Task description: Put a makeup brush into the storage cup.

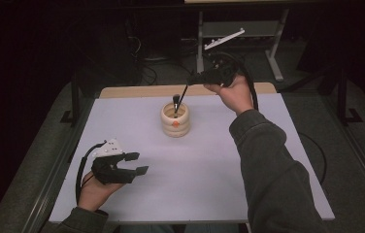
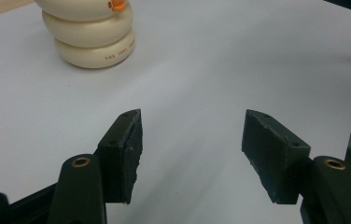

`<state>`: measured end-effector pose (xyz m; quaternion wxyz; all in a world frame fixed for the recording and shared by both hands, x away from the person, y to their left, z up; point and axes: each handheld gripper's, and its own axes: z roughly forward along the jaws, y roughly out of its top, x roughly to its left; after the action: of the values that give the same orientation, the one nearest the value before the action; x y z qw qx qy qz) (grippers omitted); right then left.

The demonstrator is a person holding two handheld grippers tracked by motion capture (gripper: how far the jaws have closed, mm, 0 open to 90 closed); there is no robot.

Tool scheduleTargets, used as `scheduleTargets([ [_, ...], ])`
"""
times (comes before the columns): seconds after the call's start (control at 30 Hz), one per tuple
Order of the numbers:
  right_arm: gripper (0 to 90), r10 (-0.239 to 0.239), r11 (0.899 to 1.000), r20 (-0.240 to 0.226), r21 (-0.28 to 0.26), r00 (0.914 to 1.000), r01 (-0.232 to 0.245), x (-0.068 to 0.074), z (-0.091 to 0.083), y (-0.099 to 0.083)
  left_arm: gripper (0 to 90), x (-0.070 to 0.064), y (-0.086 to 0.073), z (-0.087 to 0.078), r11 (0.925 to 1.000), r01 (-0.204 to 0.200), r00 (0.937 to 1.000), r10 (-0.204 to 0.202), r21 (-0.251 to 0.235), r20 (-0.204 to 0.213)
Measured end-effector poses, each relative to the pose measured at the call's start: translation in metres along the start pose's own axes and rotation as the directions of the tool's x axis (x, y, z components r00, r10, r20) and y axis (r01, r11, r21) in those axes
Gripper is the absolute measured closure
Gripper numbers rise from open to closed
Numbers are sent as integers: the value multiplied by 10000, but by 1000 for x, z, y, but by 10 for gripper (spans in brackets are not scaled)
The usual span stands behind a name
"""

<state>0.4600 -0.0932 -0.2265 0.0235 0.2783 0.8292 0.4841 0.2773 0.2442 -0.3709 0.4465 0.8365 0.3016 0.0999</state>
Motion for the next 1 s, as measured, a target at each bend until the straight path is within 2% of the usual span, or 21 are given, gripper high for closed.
scheduleTargets([
  [0.23, 847, 65, 9999, 252, -83, 9997, -63, -3, 5, 8, 374, 2, 0, -1, 10000, -40, 10000, 40, 14, -20],
  [0.4, 847, 185, 9998, 503, 49, 9986, -188, -7, 15, 10, 371, 2, 0, -1, 10000, -41, 10000, 41, 5, -10],
  [0.47, 847, 311, 9995, 512, 99, 9982, -316, -9, 19, 9, 369, 1, -1, -1, 10000, 59, 10000, -59, 15, 4],
  [0.6, 847, 342, 9990, 729, 266, 9968, -362, -14, 29, 7, 365, 2, -1, -1, 10000, -31, 10000, 31, 26, -19],
  [1.0, 847, 485, 9973, 1011, 507, 9937, -539, -25, 41, 0, 356, 2, -1, -2, 10000, 10, 10000, -10, 89, -23],
])
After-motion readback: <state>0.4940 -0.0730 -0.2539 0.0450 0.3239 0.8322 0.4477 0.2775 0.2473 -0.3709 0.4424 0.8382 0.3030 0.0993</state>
